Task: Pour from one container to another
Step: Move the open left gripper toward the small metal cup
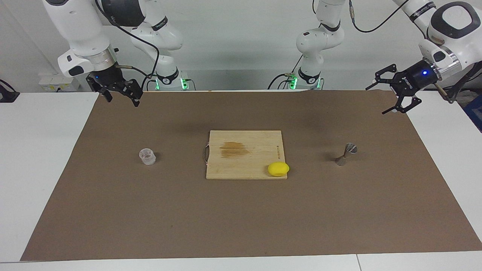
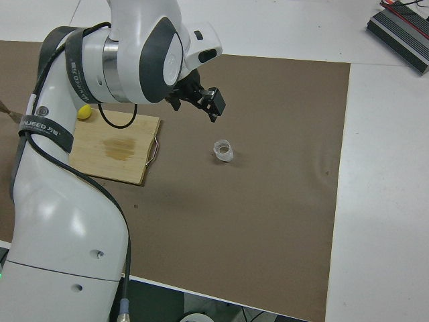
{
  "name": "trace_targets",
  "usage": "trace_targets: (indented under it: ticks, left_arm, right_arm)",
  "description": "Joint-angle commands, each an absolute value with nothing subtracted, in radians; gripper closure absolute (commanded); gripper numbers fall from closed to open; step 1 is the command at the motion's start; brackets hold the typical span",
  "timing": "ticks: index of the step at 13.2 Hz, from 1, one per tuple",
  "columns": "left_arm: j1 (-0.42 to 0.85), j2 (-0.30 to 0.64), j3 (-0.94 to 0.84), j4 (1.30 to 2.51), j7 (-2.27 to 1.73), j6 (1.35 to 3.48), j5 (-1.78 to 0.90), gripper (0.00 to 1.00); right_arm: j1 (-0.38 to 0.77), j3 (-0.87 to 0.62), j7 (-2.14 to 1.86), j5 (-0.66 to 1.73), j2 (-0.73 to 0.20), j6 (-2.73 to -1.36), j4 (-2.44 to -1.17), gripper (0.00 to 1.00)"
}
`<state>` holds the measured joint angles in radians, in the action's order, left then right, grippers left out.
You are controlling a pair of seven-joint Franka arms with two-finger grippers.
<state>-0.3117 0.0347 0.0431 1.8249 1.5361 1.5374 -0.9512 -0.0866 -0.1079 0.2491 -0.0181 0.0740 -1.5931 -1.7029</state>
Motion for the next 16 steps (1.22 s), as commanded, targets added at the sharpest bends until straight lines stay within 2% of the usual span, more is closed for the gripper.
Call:
trace_targets:
  ticks: [1, 3, 7, 10, 14, 16]
  left_arm:
    - [-0.313, 0.084, 0.034, 1.827, 1.594, 1.559, -1.011, 0.00]
    - [-0.318, 0.106, 0.034, 1.861, 1.684, 1.551, -1.028, 0.00]
    - [-0.449, 0.225, 0.034, 1.864, 1.912, 1.476, -1.078, 0.00]
    - [-0.462, 0.290, 0.034, 1.896, 2.054, 1.480, -1.129, 0.00]
    - [-0.474, 0.301, 0.034, 1.962, 2.184, 1.503, -1.166, 0.00]
    - [-0.476, 0.360, 0.034, 1.988, 2.265, 1.491, -1.204, 0.00]
  right_arm:
    - [-0.094, -0.117, 0.278, -0.008, 0.101, -1.601, -1.733, 0.00]
    - [-0.094, -0.117, 0.278, -0.008, 0.101, -1.601, -1.732, 0.00]
    - [-0.094, -0.117, 0.276, -0.008, 0.101, -1.601, -1.733, 0.00]
    - [-0.095, -0.117, 0.276, -0.008, 0.101, -1.601, -1.733, 0.00]
    - [-0.095, -0.117, 0.276, -0.008, 0.101, -1.601, -1.732, 0.00]
    - [-0.095, -0.117, 0.276, -0.008, 0.101, -1.601, -1.733, 0.00]
